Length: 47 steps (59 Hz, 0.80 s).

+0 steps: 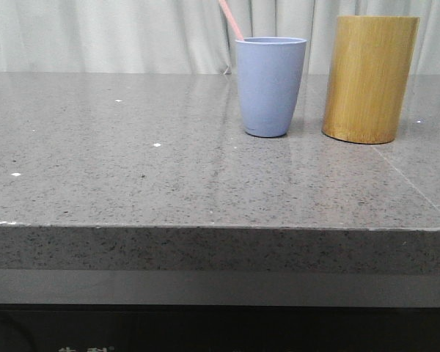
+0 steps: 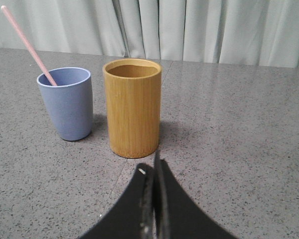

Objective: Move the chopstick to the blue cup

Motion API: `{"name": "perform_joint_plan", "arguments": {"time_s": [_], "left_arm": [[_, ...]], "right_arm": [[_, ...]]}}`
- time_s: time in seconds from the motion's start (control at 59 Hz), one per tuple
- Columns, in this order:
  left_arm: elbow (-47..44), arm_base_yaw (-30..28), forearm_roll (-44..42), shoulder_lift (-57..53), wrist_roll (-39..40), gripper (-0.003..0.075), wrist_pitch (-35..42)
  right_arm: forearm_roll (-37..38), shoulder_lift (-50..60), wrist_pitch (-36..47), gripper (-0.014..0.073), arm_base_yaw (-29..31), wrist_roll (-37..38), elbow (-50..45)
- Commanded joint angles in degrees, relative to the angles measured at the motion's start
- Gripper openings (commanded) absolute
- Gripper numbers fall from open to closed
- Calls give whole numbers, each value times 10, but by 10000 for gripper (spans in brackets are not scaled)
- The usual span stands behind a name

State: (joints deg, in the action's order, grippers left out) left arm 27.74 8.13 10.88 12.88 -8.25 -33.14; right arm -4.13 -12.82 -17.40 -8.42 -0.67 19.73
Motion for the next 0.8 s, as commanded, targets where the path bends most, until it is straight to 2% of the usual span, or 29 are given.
{"name": "perform_joint_plan", "arguments": {"time_s": [0.0, 0.136, 0.22, 0.407, 0.542, 0.661, 0.78], "left_arm": [[14, -1, 8, 7, 2, -19, 46], [14, -1, 8, 7, 2, -19, 46], [0, -1, 10, -2, 2, -19, 77], [-64, -28, 10, -74, 5, -19, 153], [-108, -49, 6, -128, 8, -19, 156], [-143, -54, -29, -146, 14, -19, 167], [-188, -54, -62, -146, 62, -19, 197]], "right_arm": [[-1, -4, 44, -59, 3, 0, 14], [-1, -4, 44, -59, 3, 0, 14], [-1, -4, 44, -59, 3, 0, 14], [-1, -4, 44, -59, 3, 0, 14], [-1, -4, 44, -59, 3, 0, 14], [-1, -4, 44, -59, 3, 0, 14], [-1, -4, 44, -59, 3, 0, 14]]}}
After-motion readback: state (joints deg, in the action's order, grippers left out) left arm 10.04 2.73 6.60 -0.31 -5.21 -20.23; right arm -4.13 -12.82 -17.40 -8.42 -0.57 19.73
